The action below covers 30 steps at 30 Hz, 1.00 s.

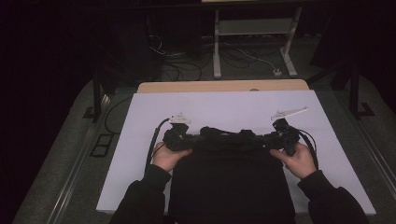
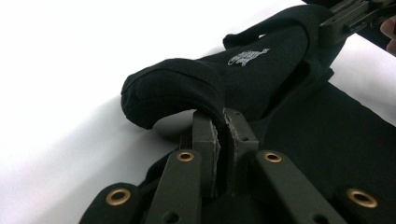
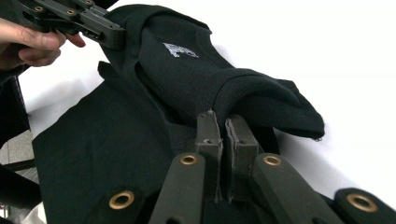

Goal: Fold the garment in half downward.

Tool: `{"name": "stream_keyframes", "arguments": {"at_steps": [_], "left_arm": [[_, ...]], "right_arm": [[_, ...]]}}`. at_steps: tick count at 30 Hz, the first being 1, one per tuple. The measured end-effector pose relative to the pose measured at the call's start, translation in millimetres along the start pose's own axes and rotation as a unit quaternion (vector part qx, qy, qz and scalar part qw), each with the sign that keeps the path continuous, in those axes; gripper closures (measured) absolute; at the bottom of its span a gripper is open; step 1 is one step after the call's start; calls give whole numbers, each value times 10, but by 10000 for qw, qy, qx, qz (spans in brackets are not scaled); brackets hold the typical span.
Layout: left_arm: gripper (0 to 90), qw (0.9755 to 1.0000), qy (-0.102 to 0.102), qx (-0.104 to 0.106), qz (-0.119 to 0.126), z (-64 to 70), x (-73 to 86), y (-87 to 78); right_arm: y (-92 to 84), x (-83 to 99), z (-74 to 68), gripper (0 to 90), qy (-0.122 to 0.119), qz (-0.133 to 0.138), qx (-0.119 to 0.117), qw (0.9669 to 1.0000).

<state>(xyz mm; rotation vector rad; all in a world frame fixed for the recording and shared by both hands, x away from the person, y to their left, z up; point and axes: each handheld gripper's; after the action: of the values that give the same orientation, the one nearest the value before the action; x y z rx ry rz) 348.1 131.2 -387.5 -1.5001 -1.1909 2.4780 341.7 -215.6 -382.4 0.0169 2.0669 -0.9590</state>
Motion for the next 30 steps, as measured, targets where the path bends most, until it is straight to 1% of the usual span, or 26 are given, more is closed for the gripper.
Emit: {"name": "stream_keyframes", "arguments": {"at_steps": [7, 10, 12, 13, 16, 20, 23, 24, 26, 30], "left_arm": [[830, 9998, 109, 28, -159, 91, 74, 3], [830, 9997, 107, 49, -203, 119, 115, 4], [829, 9995, 136, 46, -269, 128, 157, 7], [829, 9995, 118, 56, -298, 133, 181, 11], [829, 9990, 159, 96, -402, 163, 239, 9], [828, 9986, 209, 140, -462, 215, 291, -7], [828, 9985, 184, 189, -476, 255, 332, -20], [828, 9983, 199, 203, -507, 265, 342, -23], [827, 9978, 215, 238, -576, 288, 368, -25], [825, 9973, 244, 213, -655, 318, 422, -12]], "right_arm": [[1, 66, -58, 843, -36, -119, -32, 9999], [-3, 100, -77, 842, -51, -143, -78, 9999], [-3, 130, -91, 842, -26, -173, -108, 9998], [5, 150, -92, 842, -43, -183, -120, 9998], [21, 207, -108, 842, -19, -294, -165, 9994], [41, 274, -145, 842, -20, -409, -249, 9989], [46, 322, -163, 841, -12, -478, -301, 9984], [45, 341, -174, 841, 2, -516, -295, 9982], [44, 372, -185, 841, 29, -560, -355, 9978], [56, 428, -213, 840, 29, -692, -407, 9968]]}}
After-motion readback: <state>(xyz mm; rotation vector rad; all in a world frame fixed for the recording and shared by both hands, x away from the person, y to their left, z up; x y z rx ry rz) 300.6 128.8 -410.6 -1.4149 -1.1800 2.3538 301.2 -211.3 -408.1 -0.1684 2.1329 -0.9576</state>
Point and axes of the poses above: each handheld gripper's, and its own axes: y roughly forward along the jaws, x roughly out of its underside, z roughly to its right
